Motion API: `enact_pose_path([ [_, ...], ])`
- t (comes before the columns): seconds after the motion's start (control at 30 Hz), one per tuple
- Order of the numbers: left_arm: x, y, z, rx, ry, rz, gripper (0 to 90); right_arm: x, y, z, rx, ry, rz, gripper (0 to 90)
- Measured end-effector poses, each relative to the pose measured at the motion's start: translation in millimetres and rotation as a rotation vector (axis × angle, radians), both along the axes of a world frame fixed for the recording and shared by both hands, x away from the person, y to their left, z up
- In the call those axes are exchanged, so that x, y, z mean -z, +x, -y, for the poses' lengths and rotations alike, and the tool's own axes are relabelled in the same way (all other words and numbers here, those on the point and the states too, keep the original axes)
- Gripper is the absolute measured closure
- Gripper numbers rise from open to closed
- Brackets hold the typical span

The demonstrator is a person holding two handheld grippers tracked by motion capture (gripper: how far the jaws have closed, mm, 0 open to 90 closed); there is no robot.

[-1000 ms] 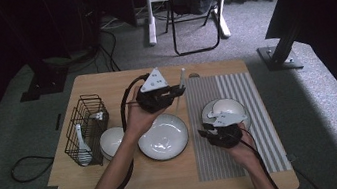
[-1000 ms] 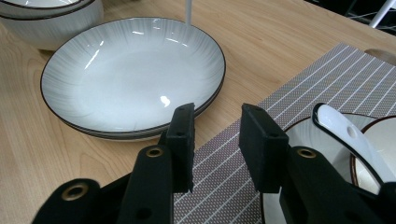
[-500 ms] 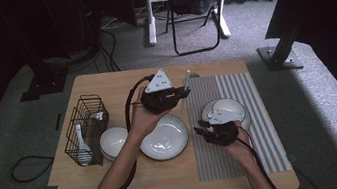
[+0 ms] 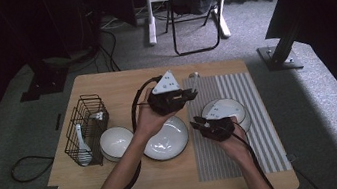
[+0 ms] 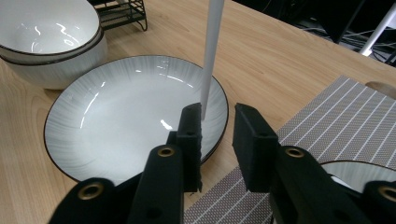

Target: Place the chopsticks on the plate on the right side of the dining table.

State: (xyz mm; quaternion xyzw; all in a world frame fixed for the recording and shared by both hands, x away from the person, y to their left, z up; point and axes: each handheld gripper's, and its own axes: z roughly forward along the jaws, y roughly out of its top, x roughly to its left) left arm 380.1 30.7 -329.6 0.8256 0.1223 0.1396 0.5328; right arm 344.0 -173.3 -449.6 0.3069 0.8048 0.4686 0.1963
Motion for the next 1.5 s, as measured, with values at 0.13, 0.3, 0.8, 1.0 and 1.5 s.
enact_pose_path([
  [0.13,1.7,-1.2,2.0,0.012,-0.008,-0.008,84.6,1.0,1.3,-1.3,-0.004,0.011,0.000,74.7],
  [0.3,4.2,-2.3,5.9,0.030,-0.027,-0.027,84.6,0.1,1.6,-3.6,-0.011,0.022,0.003,78.0],
  [0.8,14.5,-3.4,6.5,0.033,-0.027,-0.027,77.3,-4.9,0.1,-1.4,-0.011,0.042,0.008,86.2],
  [1.0,37.0,-6.0,6.0,0.042,-0.008,-0.041,77.3,-6.9,0.9,2.0,0.001,0.060,0.003,86.1],
  [1.5,65.2,-2.3,8.5,0.042,-0.003,-0.083,78.1,-5.6,1.4,0.6,0.000,0.053,-0.016,86.1],
])
